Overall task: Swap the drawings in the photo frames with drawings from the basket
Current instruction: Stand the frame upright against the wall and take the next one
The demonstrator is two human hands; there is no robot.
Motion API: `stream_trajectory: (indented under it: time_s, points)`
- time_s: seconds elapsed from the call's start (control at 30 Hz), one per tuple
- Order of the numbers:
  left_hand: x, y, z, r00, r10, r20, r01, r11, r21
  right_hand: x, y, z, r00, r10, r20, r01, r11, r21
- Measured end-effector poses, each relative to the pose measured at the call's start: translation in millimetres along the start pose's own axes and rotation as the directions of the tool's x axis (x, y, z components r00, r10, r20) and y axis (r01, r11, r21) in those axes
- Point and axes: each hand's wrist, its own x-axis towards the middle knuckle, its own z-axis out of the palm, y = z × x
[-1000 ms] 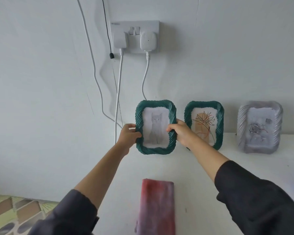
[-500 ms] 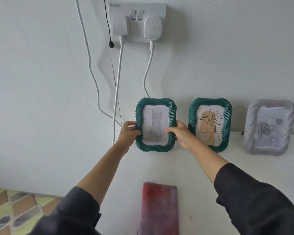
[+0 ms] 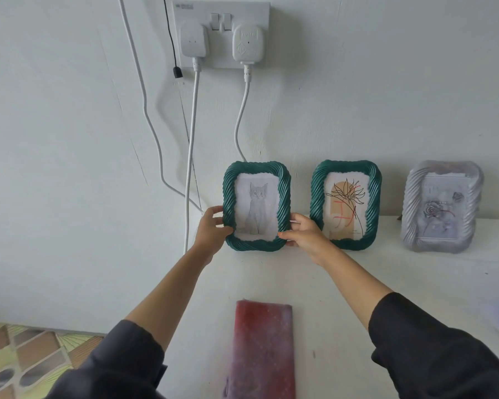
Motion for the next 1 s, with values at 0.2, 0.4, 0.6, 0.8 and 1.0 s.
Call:
stream_trajectory:
  time_s: [0.2, 0.4, 0.6, 0.8, 1.0]
  points:
    - [-3, -1, 0, 1.0, 0.011, -0.015, -0.011, 1.0, 0.024, -8, -3, -1, 1.0, 0.011, 0.0, -0.011, 1.0, -0.022]
    - [-7, -1, 1, 1.0, 0.013, -0.018, -0.013, 0.999, 0.034, -11, -5, -1, 1.0, 0.028, 0.001, -0.028, 0.999, -0.041]
    - [-10, -2, 3, 0.999, 0.008, -0.036, -0.006, 0.999, 0.052, -14, -6, -4, 0.998, 0.061, -0.018, -0.063, 0.995, -0.074]
    - [-26, 8, 12, 0.924, 0.147, -0.353, -0.123, 0.988, 0.091, -24, -9, -16, 0.996, 0.081, -0.023, -0.083, 0.989, -0.126]
    - [-49, 51, 52, 0.72, 0.554, -0.418, -0.523, 0.829, 0.199, -49, -26, -49, 0.936, -0.164, -0.31, 0.087, 0.965, -0.249]
